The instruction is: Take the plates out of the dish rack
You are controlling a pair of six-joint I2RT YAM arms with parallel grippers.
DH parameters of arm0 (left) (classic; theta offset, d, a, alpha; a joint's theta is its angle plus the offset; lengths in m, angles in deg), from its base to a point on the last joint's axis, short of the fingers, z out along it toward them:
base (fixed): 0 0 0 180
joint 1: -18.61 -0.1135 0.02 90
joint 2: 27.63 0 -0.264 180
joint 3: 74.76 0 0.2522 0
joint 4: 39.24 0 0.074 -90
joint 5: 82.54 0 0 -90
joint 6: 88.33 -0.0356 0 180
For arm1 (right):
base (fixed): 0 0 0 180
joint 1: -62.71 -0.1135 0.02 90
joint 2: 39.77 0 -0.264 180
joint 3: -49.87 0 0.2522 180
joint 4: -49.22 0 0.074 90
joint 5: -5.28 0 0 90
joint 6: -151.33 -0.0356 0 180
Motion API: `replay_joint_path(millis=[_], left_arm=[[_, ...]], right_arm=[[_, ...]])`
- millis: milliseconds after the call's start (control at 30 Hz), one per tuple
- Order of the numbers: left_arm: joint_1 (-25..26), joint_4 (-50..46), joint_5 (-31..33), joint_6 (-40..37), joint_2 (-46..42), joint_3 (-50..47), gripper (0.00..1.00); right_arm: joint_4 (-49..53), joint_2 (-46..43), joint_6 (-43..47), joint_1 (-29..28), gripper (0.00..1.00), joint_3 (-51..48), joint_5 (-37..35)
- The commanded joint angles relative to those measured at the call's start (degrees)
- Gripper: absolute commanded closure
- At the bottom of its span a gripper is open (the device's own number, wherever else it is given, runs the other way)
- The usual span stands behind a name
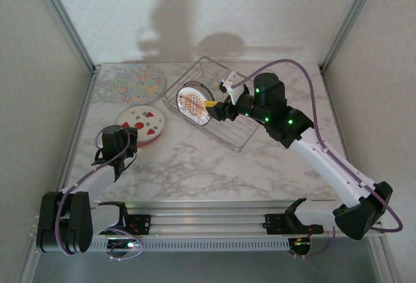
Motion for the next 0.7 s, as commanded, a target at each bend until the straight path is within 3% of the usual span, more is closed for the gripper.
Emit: replay_joint_path(millis=[0, 667], left_arm=[[-0.51, -1.32, -0.26, -1.14, -0.36, 3.29, 0.57], [-0.51, -10.12, 0.32, -1.01, -1.31, 5.27, 0.52]], right_arm=[[-0.30, 0.17, -0.59, -0.57, 0.30, 1.51, -1.13], [-0.35, 0.32, -1.34, -0.57, 0.29, 1.30, -1.44]])
